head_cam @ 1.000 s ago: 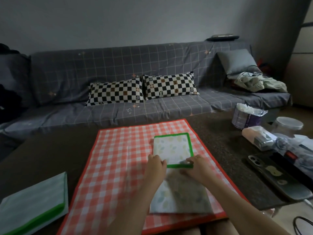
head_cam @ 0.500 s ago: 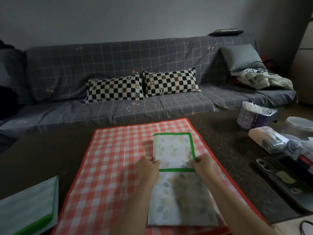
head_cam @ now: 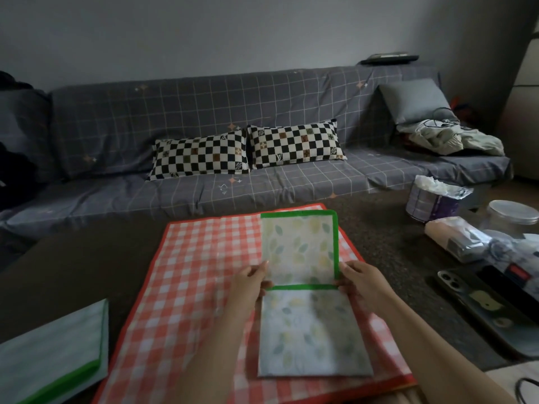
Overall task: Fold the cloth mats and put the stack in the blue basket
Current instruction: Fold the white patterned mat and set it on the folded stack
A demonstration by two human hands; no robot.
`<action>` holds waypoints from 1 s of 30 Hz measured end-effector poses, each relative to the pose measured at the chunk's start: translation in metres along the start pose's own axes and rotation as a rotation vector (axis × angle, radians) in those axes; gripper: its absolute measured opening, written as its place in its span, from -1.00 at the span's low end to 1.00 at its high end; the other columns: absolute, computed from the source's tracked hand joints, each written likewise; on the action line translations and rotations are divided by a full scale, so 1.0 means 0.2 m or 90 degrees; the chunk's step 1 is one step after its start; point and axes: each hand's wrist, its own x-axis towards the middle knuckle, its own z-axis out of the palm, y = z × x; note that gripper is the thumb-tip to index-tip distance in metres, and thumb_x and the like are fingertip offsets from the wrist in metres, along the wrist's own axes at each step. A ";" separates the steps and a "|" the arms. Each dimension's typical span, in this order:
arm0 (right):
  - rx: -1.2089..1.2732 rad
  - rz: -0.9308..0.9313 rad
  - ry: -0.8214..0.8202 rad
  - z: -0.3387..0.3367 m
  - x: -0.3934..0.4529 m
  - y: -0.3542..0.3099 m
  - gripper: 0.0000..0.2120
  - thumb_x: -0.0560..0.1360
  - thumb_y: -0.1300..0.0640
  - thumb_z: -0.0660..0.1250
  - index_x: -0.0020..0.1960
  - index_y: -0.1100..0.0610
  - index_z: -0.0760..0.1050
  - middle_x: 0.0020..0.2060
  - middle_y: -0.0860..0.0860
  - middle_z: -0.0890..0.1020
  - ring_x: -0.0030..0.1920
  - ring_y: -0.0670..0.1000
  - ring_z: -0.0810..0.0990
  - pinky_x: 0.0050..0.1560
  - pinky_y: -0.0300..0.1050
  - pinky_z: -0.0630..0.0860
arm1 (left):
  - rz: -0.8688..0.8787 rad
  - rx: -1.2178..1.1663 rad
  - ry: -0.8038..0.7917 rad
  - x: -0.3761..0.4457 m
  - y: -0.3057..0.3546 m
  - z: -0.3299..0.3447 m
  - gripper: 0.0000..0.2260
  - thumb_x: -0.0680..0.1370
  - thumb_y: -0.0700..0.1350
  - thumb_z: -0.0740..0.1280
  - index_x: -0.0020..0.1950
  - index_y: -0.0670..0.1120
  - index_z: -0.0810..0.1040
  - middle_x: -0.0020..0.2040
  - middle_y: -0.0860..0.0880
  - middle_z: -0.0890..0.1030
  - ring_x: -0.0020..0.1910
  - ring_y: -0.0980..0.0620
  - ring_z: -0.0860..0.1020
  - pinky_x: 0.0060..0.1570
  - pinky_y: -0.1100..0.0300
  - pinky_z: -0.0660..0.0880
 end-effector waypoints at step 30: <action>-0.565 -0.279 -0.064 -0.03 -0.21 0.05 -0.77 0.49 0.13 0.35 0.13 -0.04 0.55 0.09 -0.14 0.50 0.13 -0.12 0.47 0.12 -0.31 0.33 | 0.371 0.772 -0.129 -0.26 -0.04 0.02 -0.59 0.59 0.13 0.12 0.44 0.15 0.33 0.17 0.11 0.35 0.19 0.09 0.22 0.30 0.15 0.15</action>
